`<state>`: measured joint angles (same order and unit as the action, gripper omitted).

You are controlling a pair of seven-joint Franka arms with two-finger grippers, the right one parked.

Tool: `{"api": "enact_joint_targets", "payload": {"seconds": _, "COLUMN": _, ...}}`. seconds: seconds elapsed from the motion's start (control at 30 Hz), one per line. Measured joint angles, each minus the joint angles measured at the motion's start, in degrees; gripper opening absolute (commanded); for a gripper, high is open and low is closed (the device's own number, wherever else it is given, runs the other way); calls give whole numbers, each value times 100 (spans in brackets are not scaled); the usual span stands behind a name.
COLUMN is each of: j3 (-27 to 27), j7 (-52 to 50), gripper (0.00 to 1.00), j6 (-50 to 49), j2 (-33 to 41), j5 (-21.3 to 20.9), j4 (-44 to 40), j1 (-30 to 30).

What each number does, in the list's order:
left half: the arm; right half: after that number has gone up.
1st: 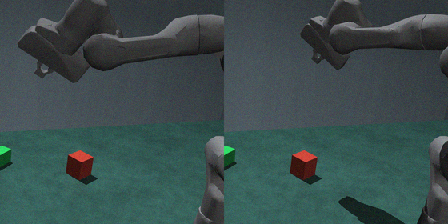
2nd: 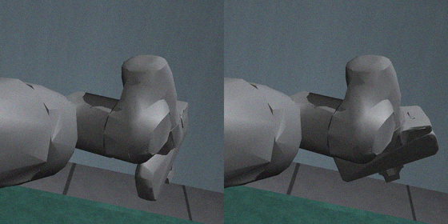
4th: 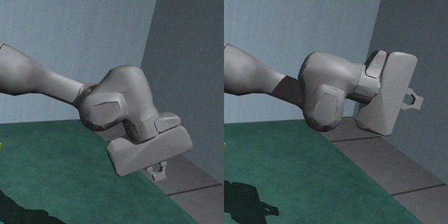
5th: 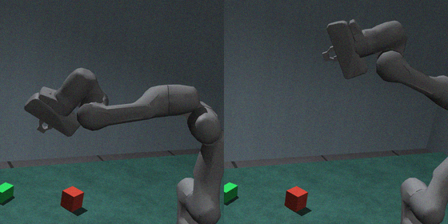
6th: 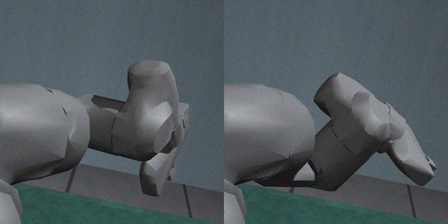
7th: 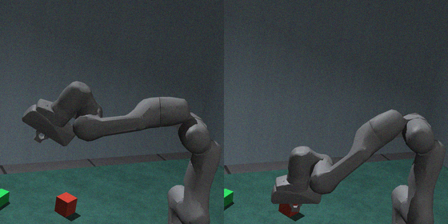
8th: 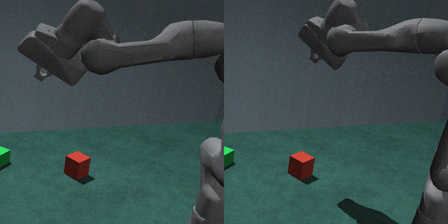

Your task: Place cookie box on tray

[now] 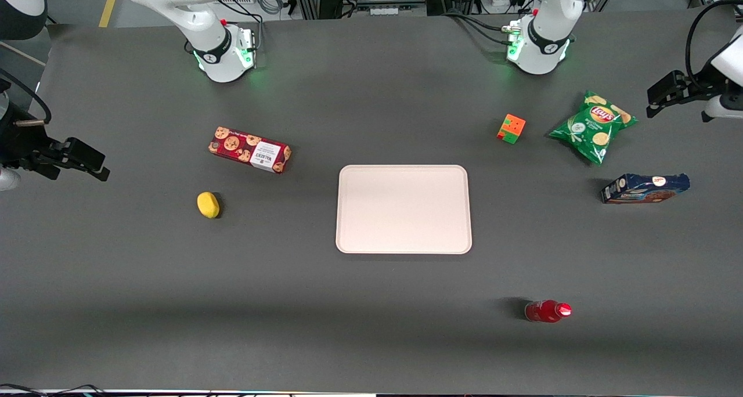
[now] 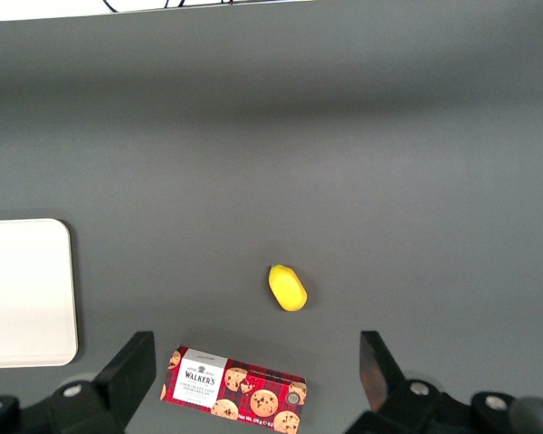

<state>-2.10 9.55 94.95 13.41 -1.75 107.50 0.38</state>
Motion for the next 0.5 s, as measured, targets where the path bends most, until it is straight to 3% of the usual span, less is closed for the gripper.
{"api": "enact_joint_targets", "payload": {"seconds": 0.23, "j3": -320, "j7": 1013, "gripper": 100, "j6": -298, "j2": 2, "j5": -180, "j4": -399, "j1": -7}}
{"api": "enact_joint_targets", "payload": {"seconds": 0.5, "j3": -1136, "j7": 3287, "gripper": 100, "j6": -587, "j2": -11, "j5": -243, "j4": -882, "j1": -31}}
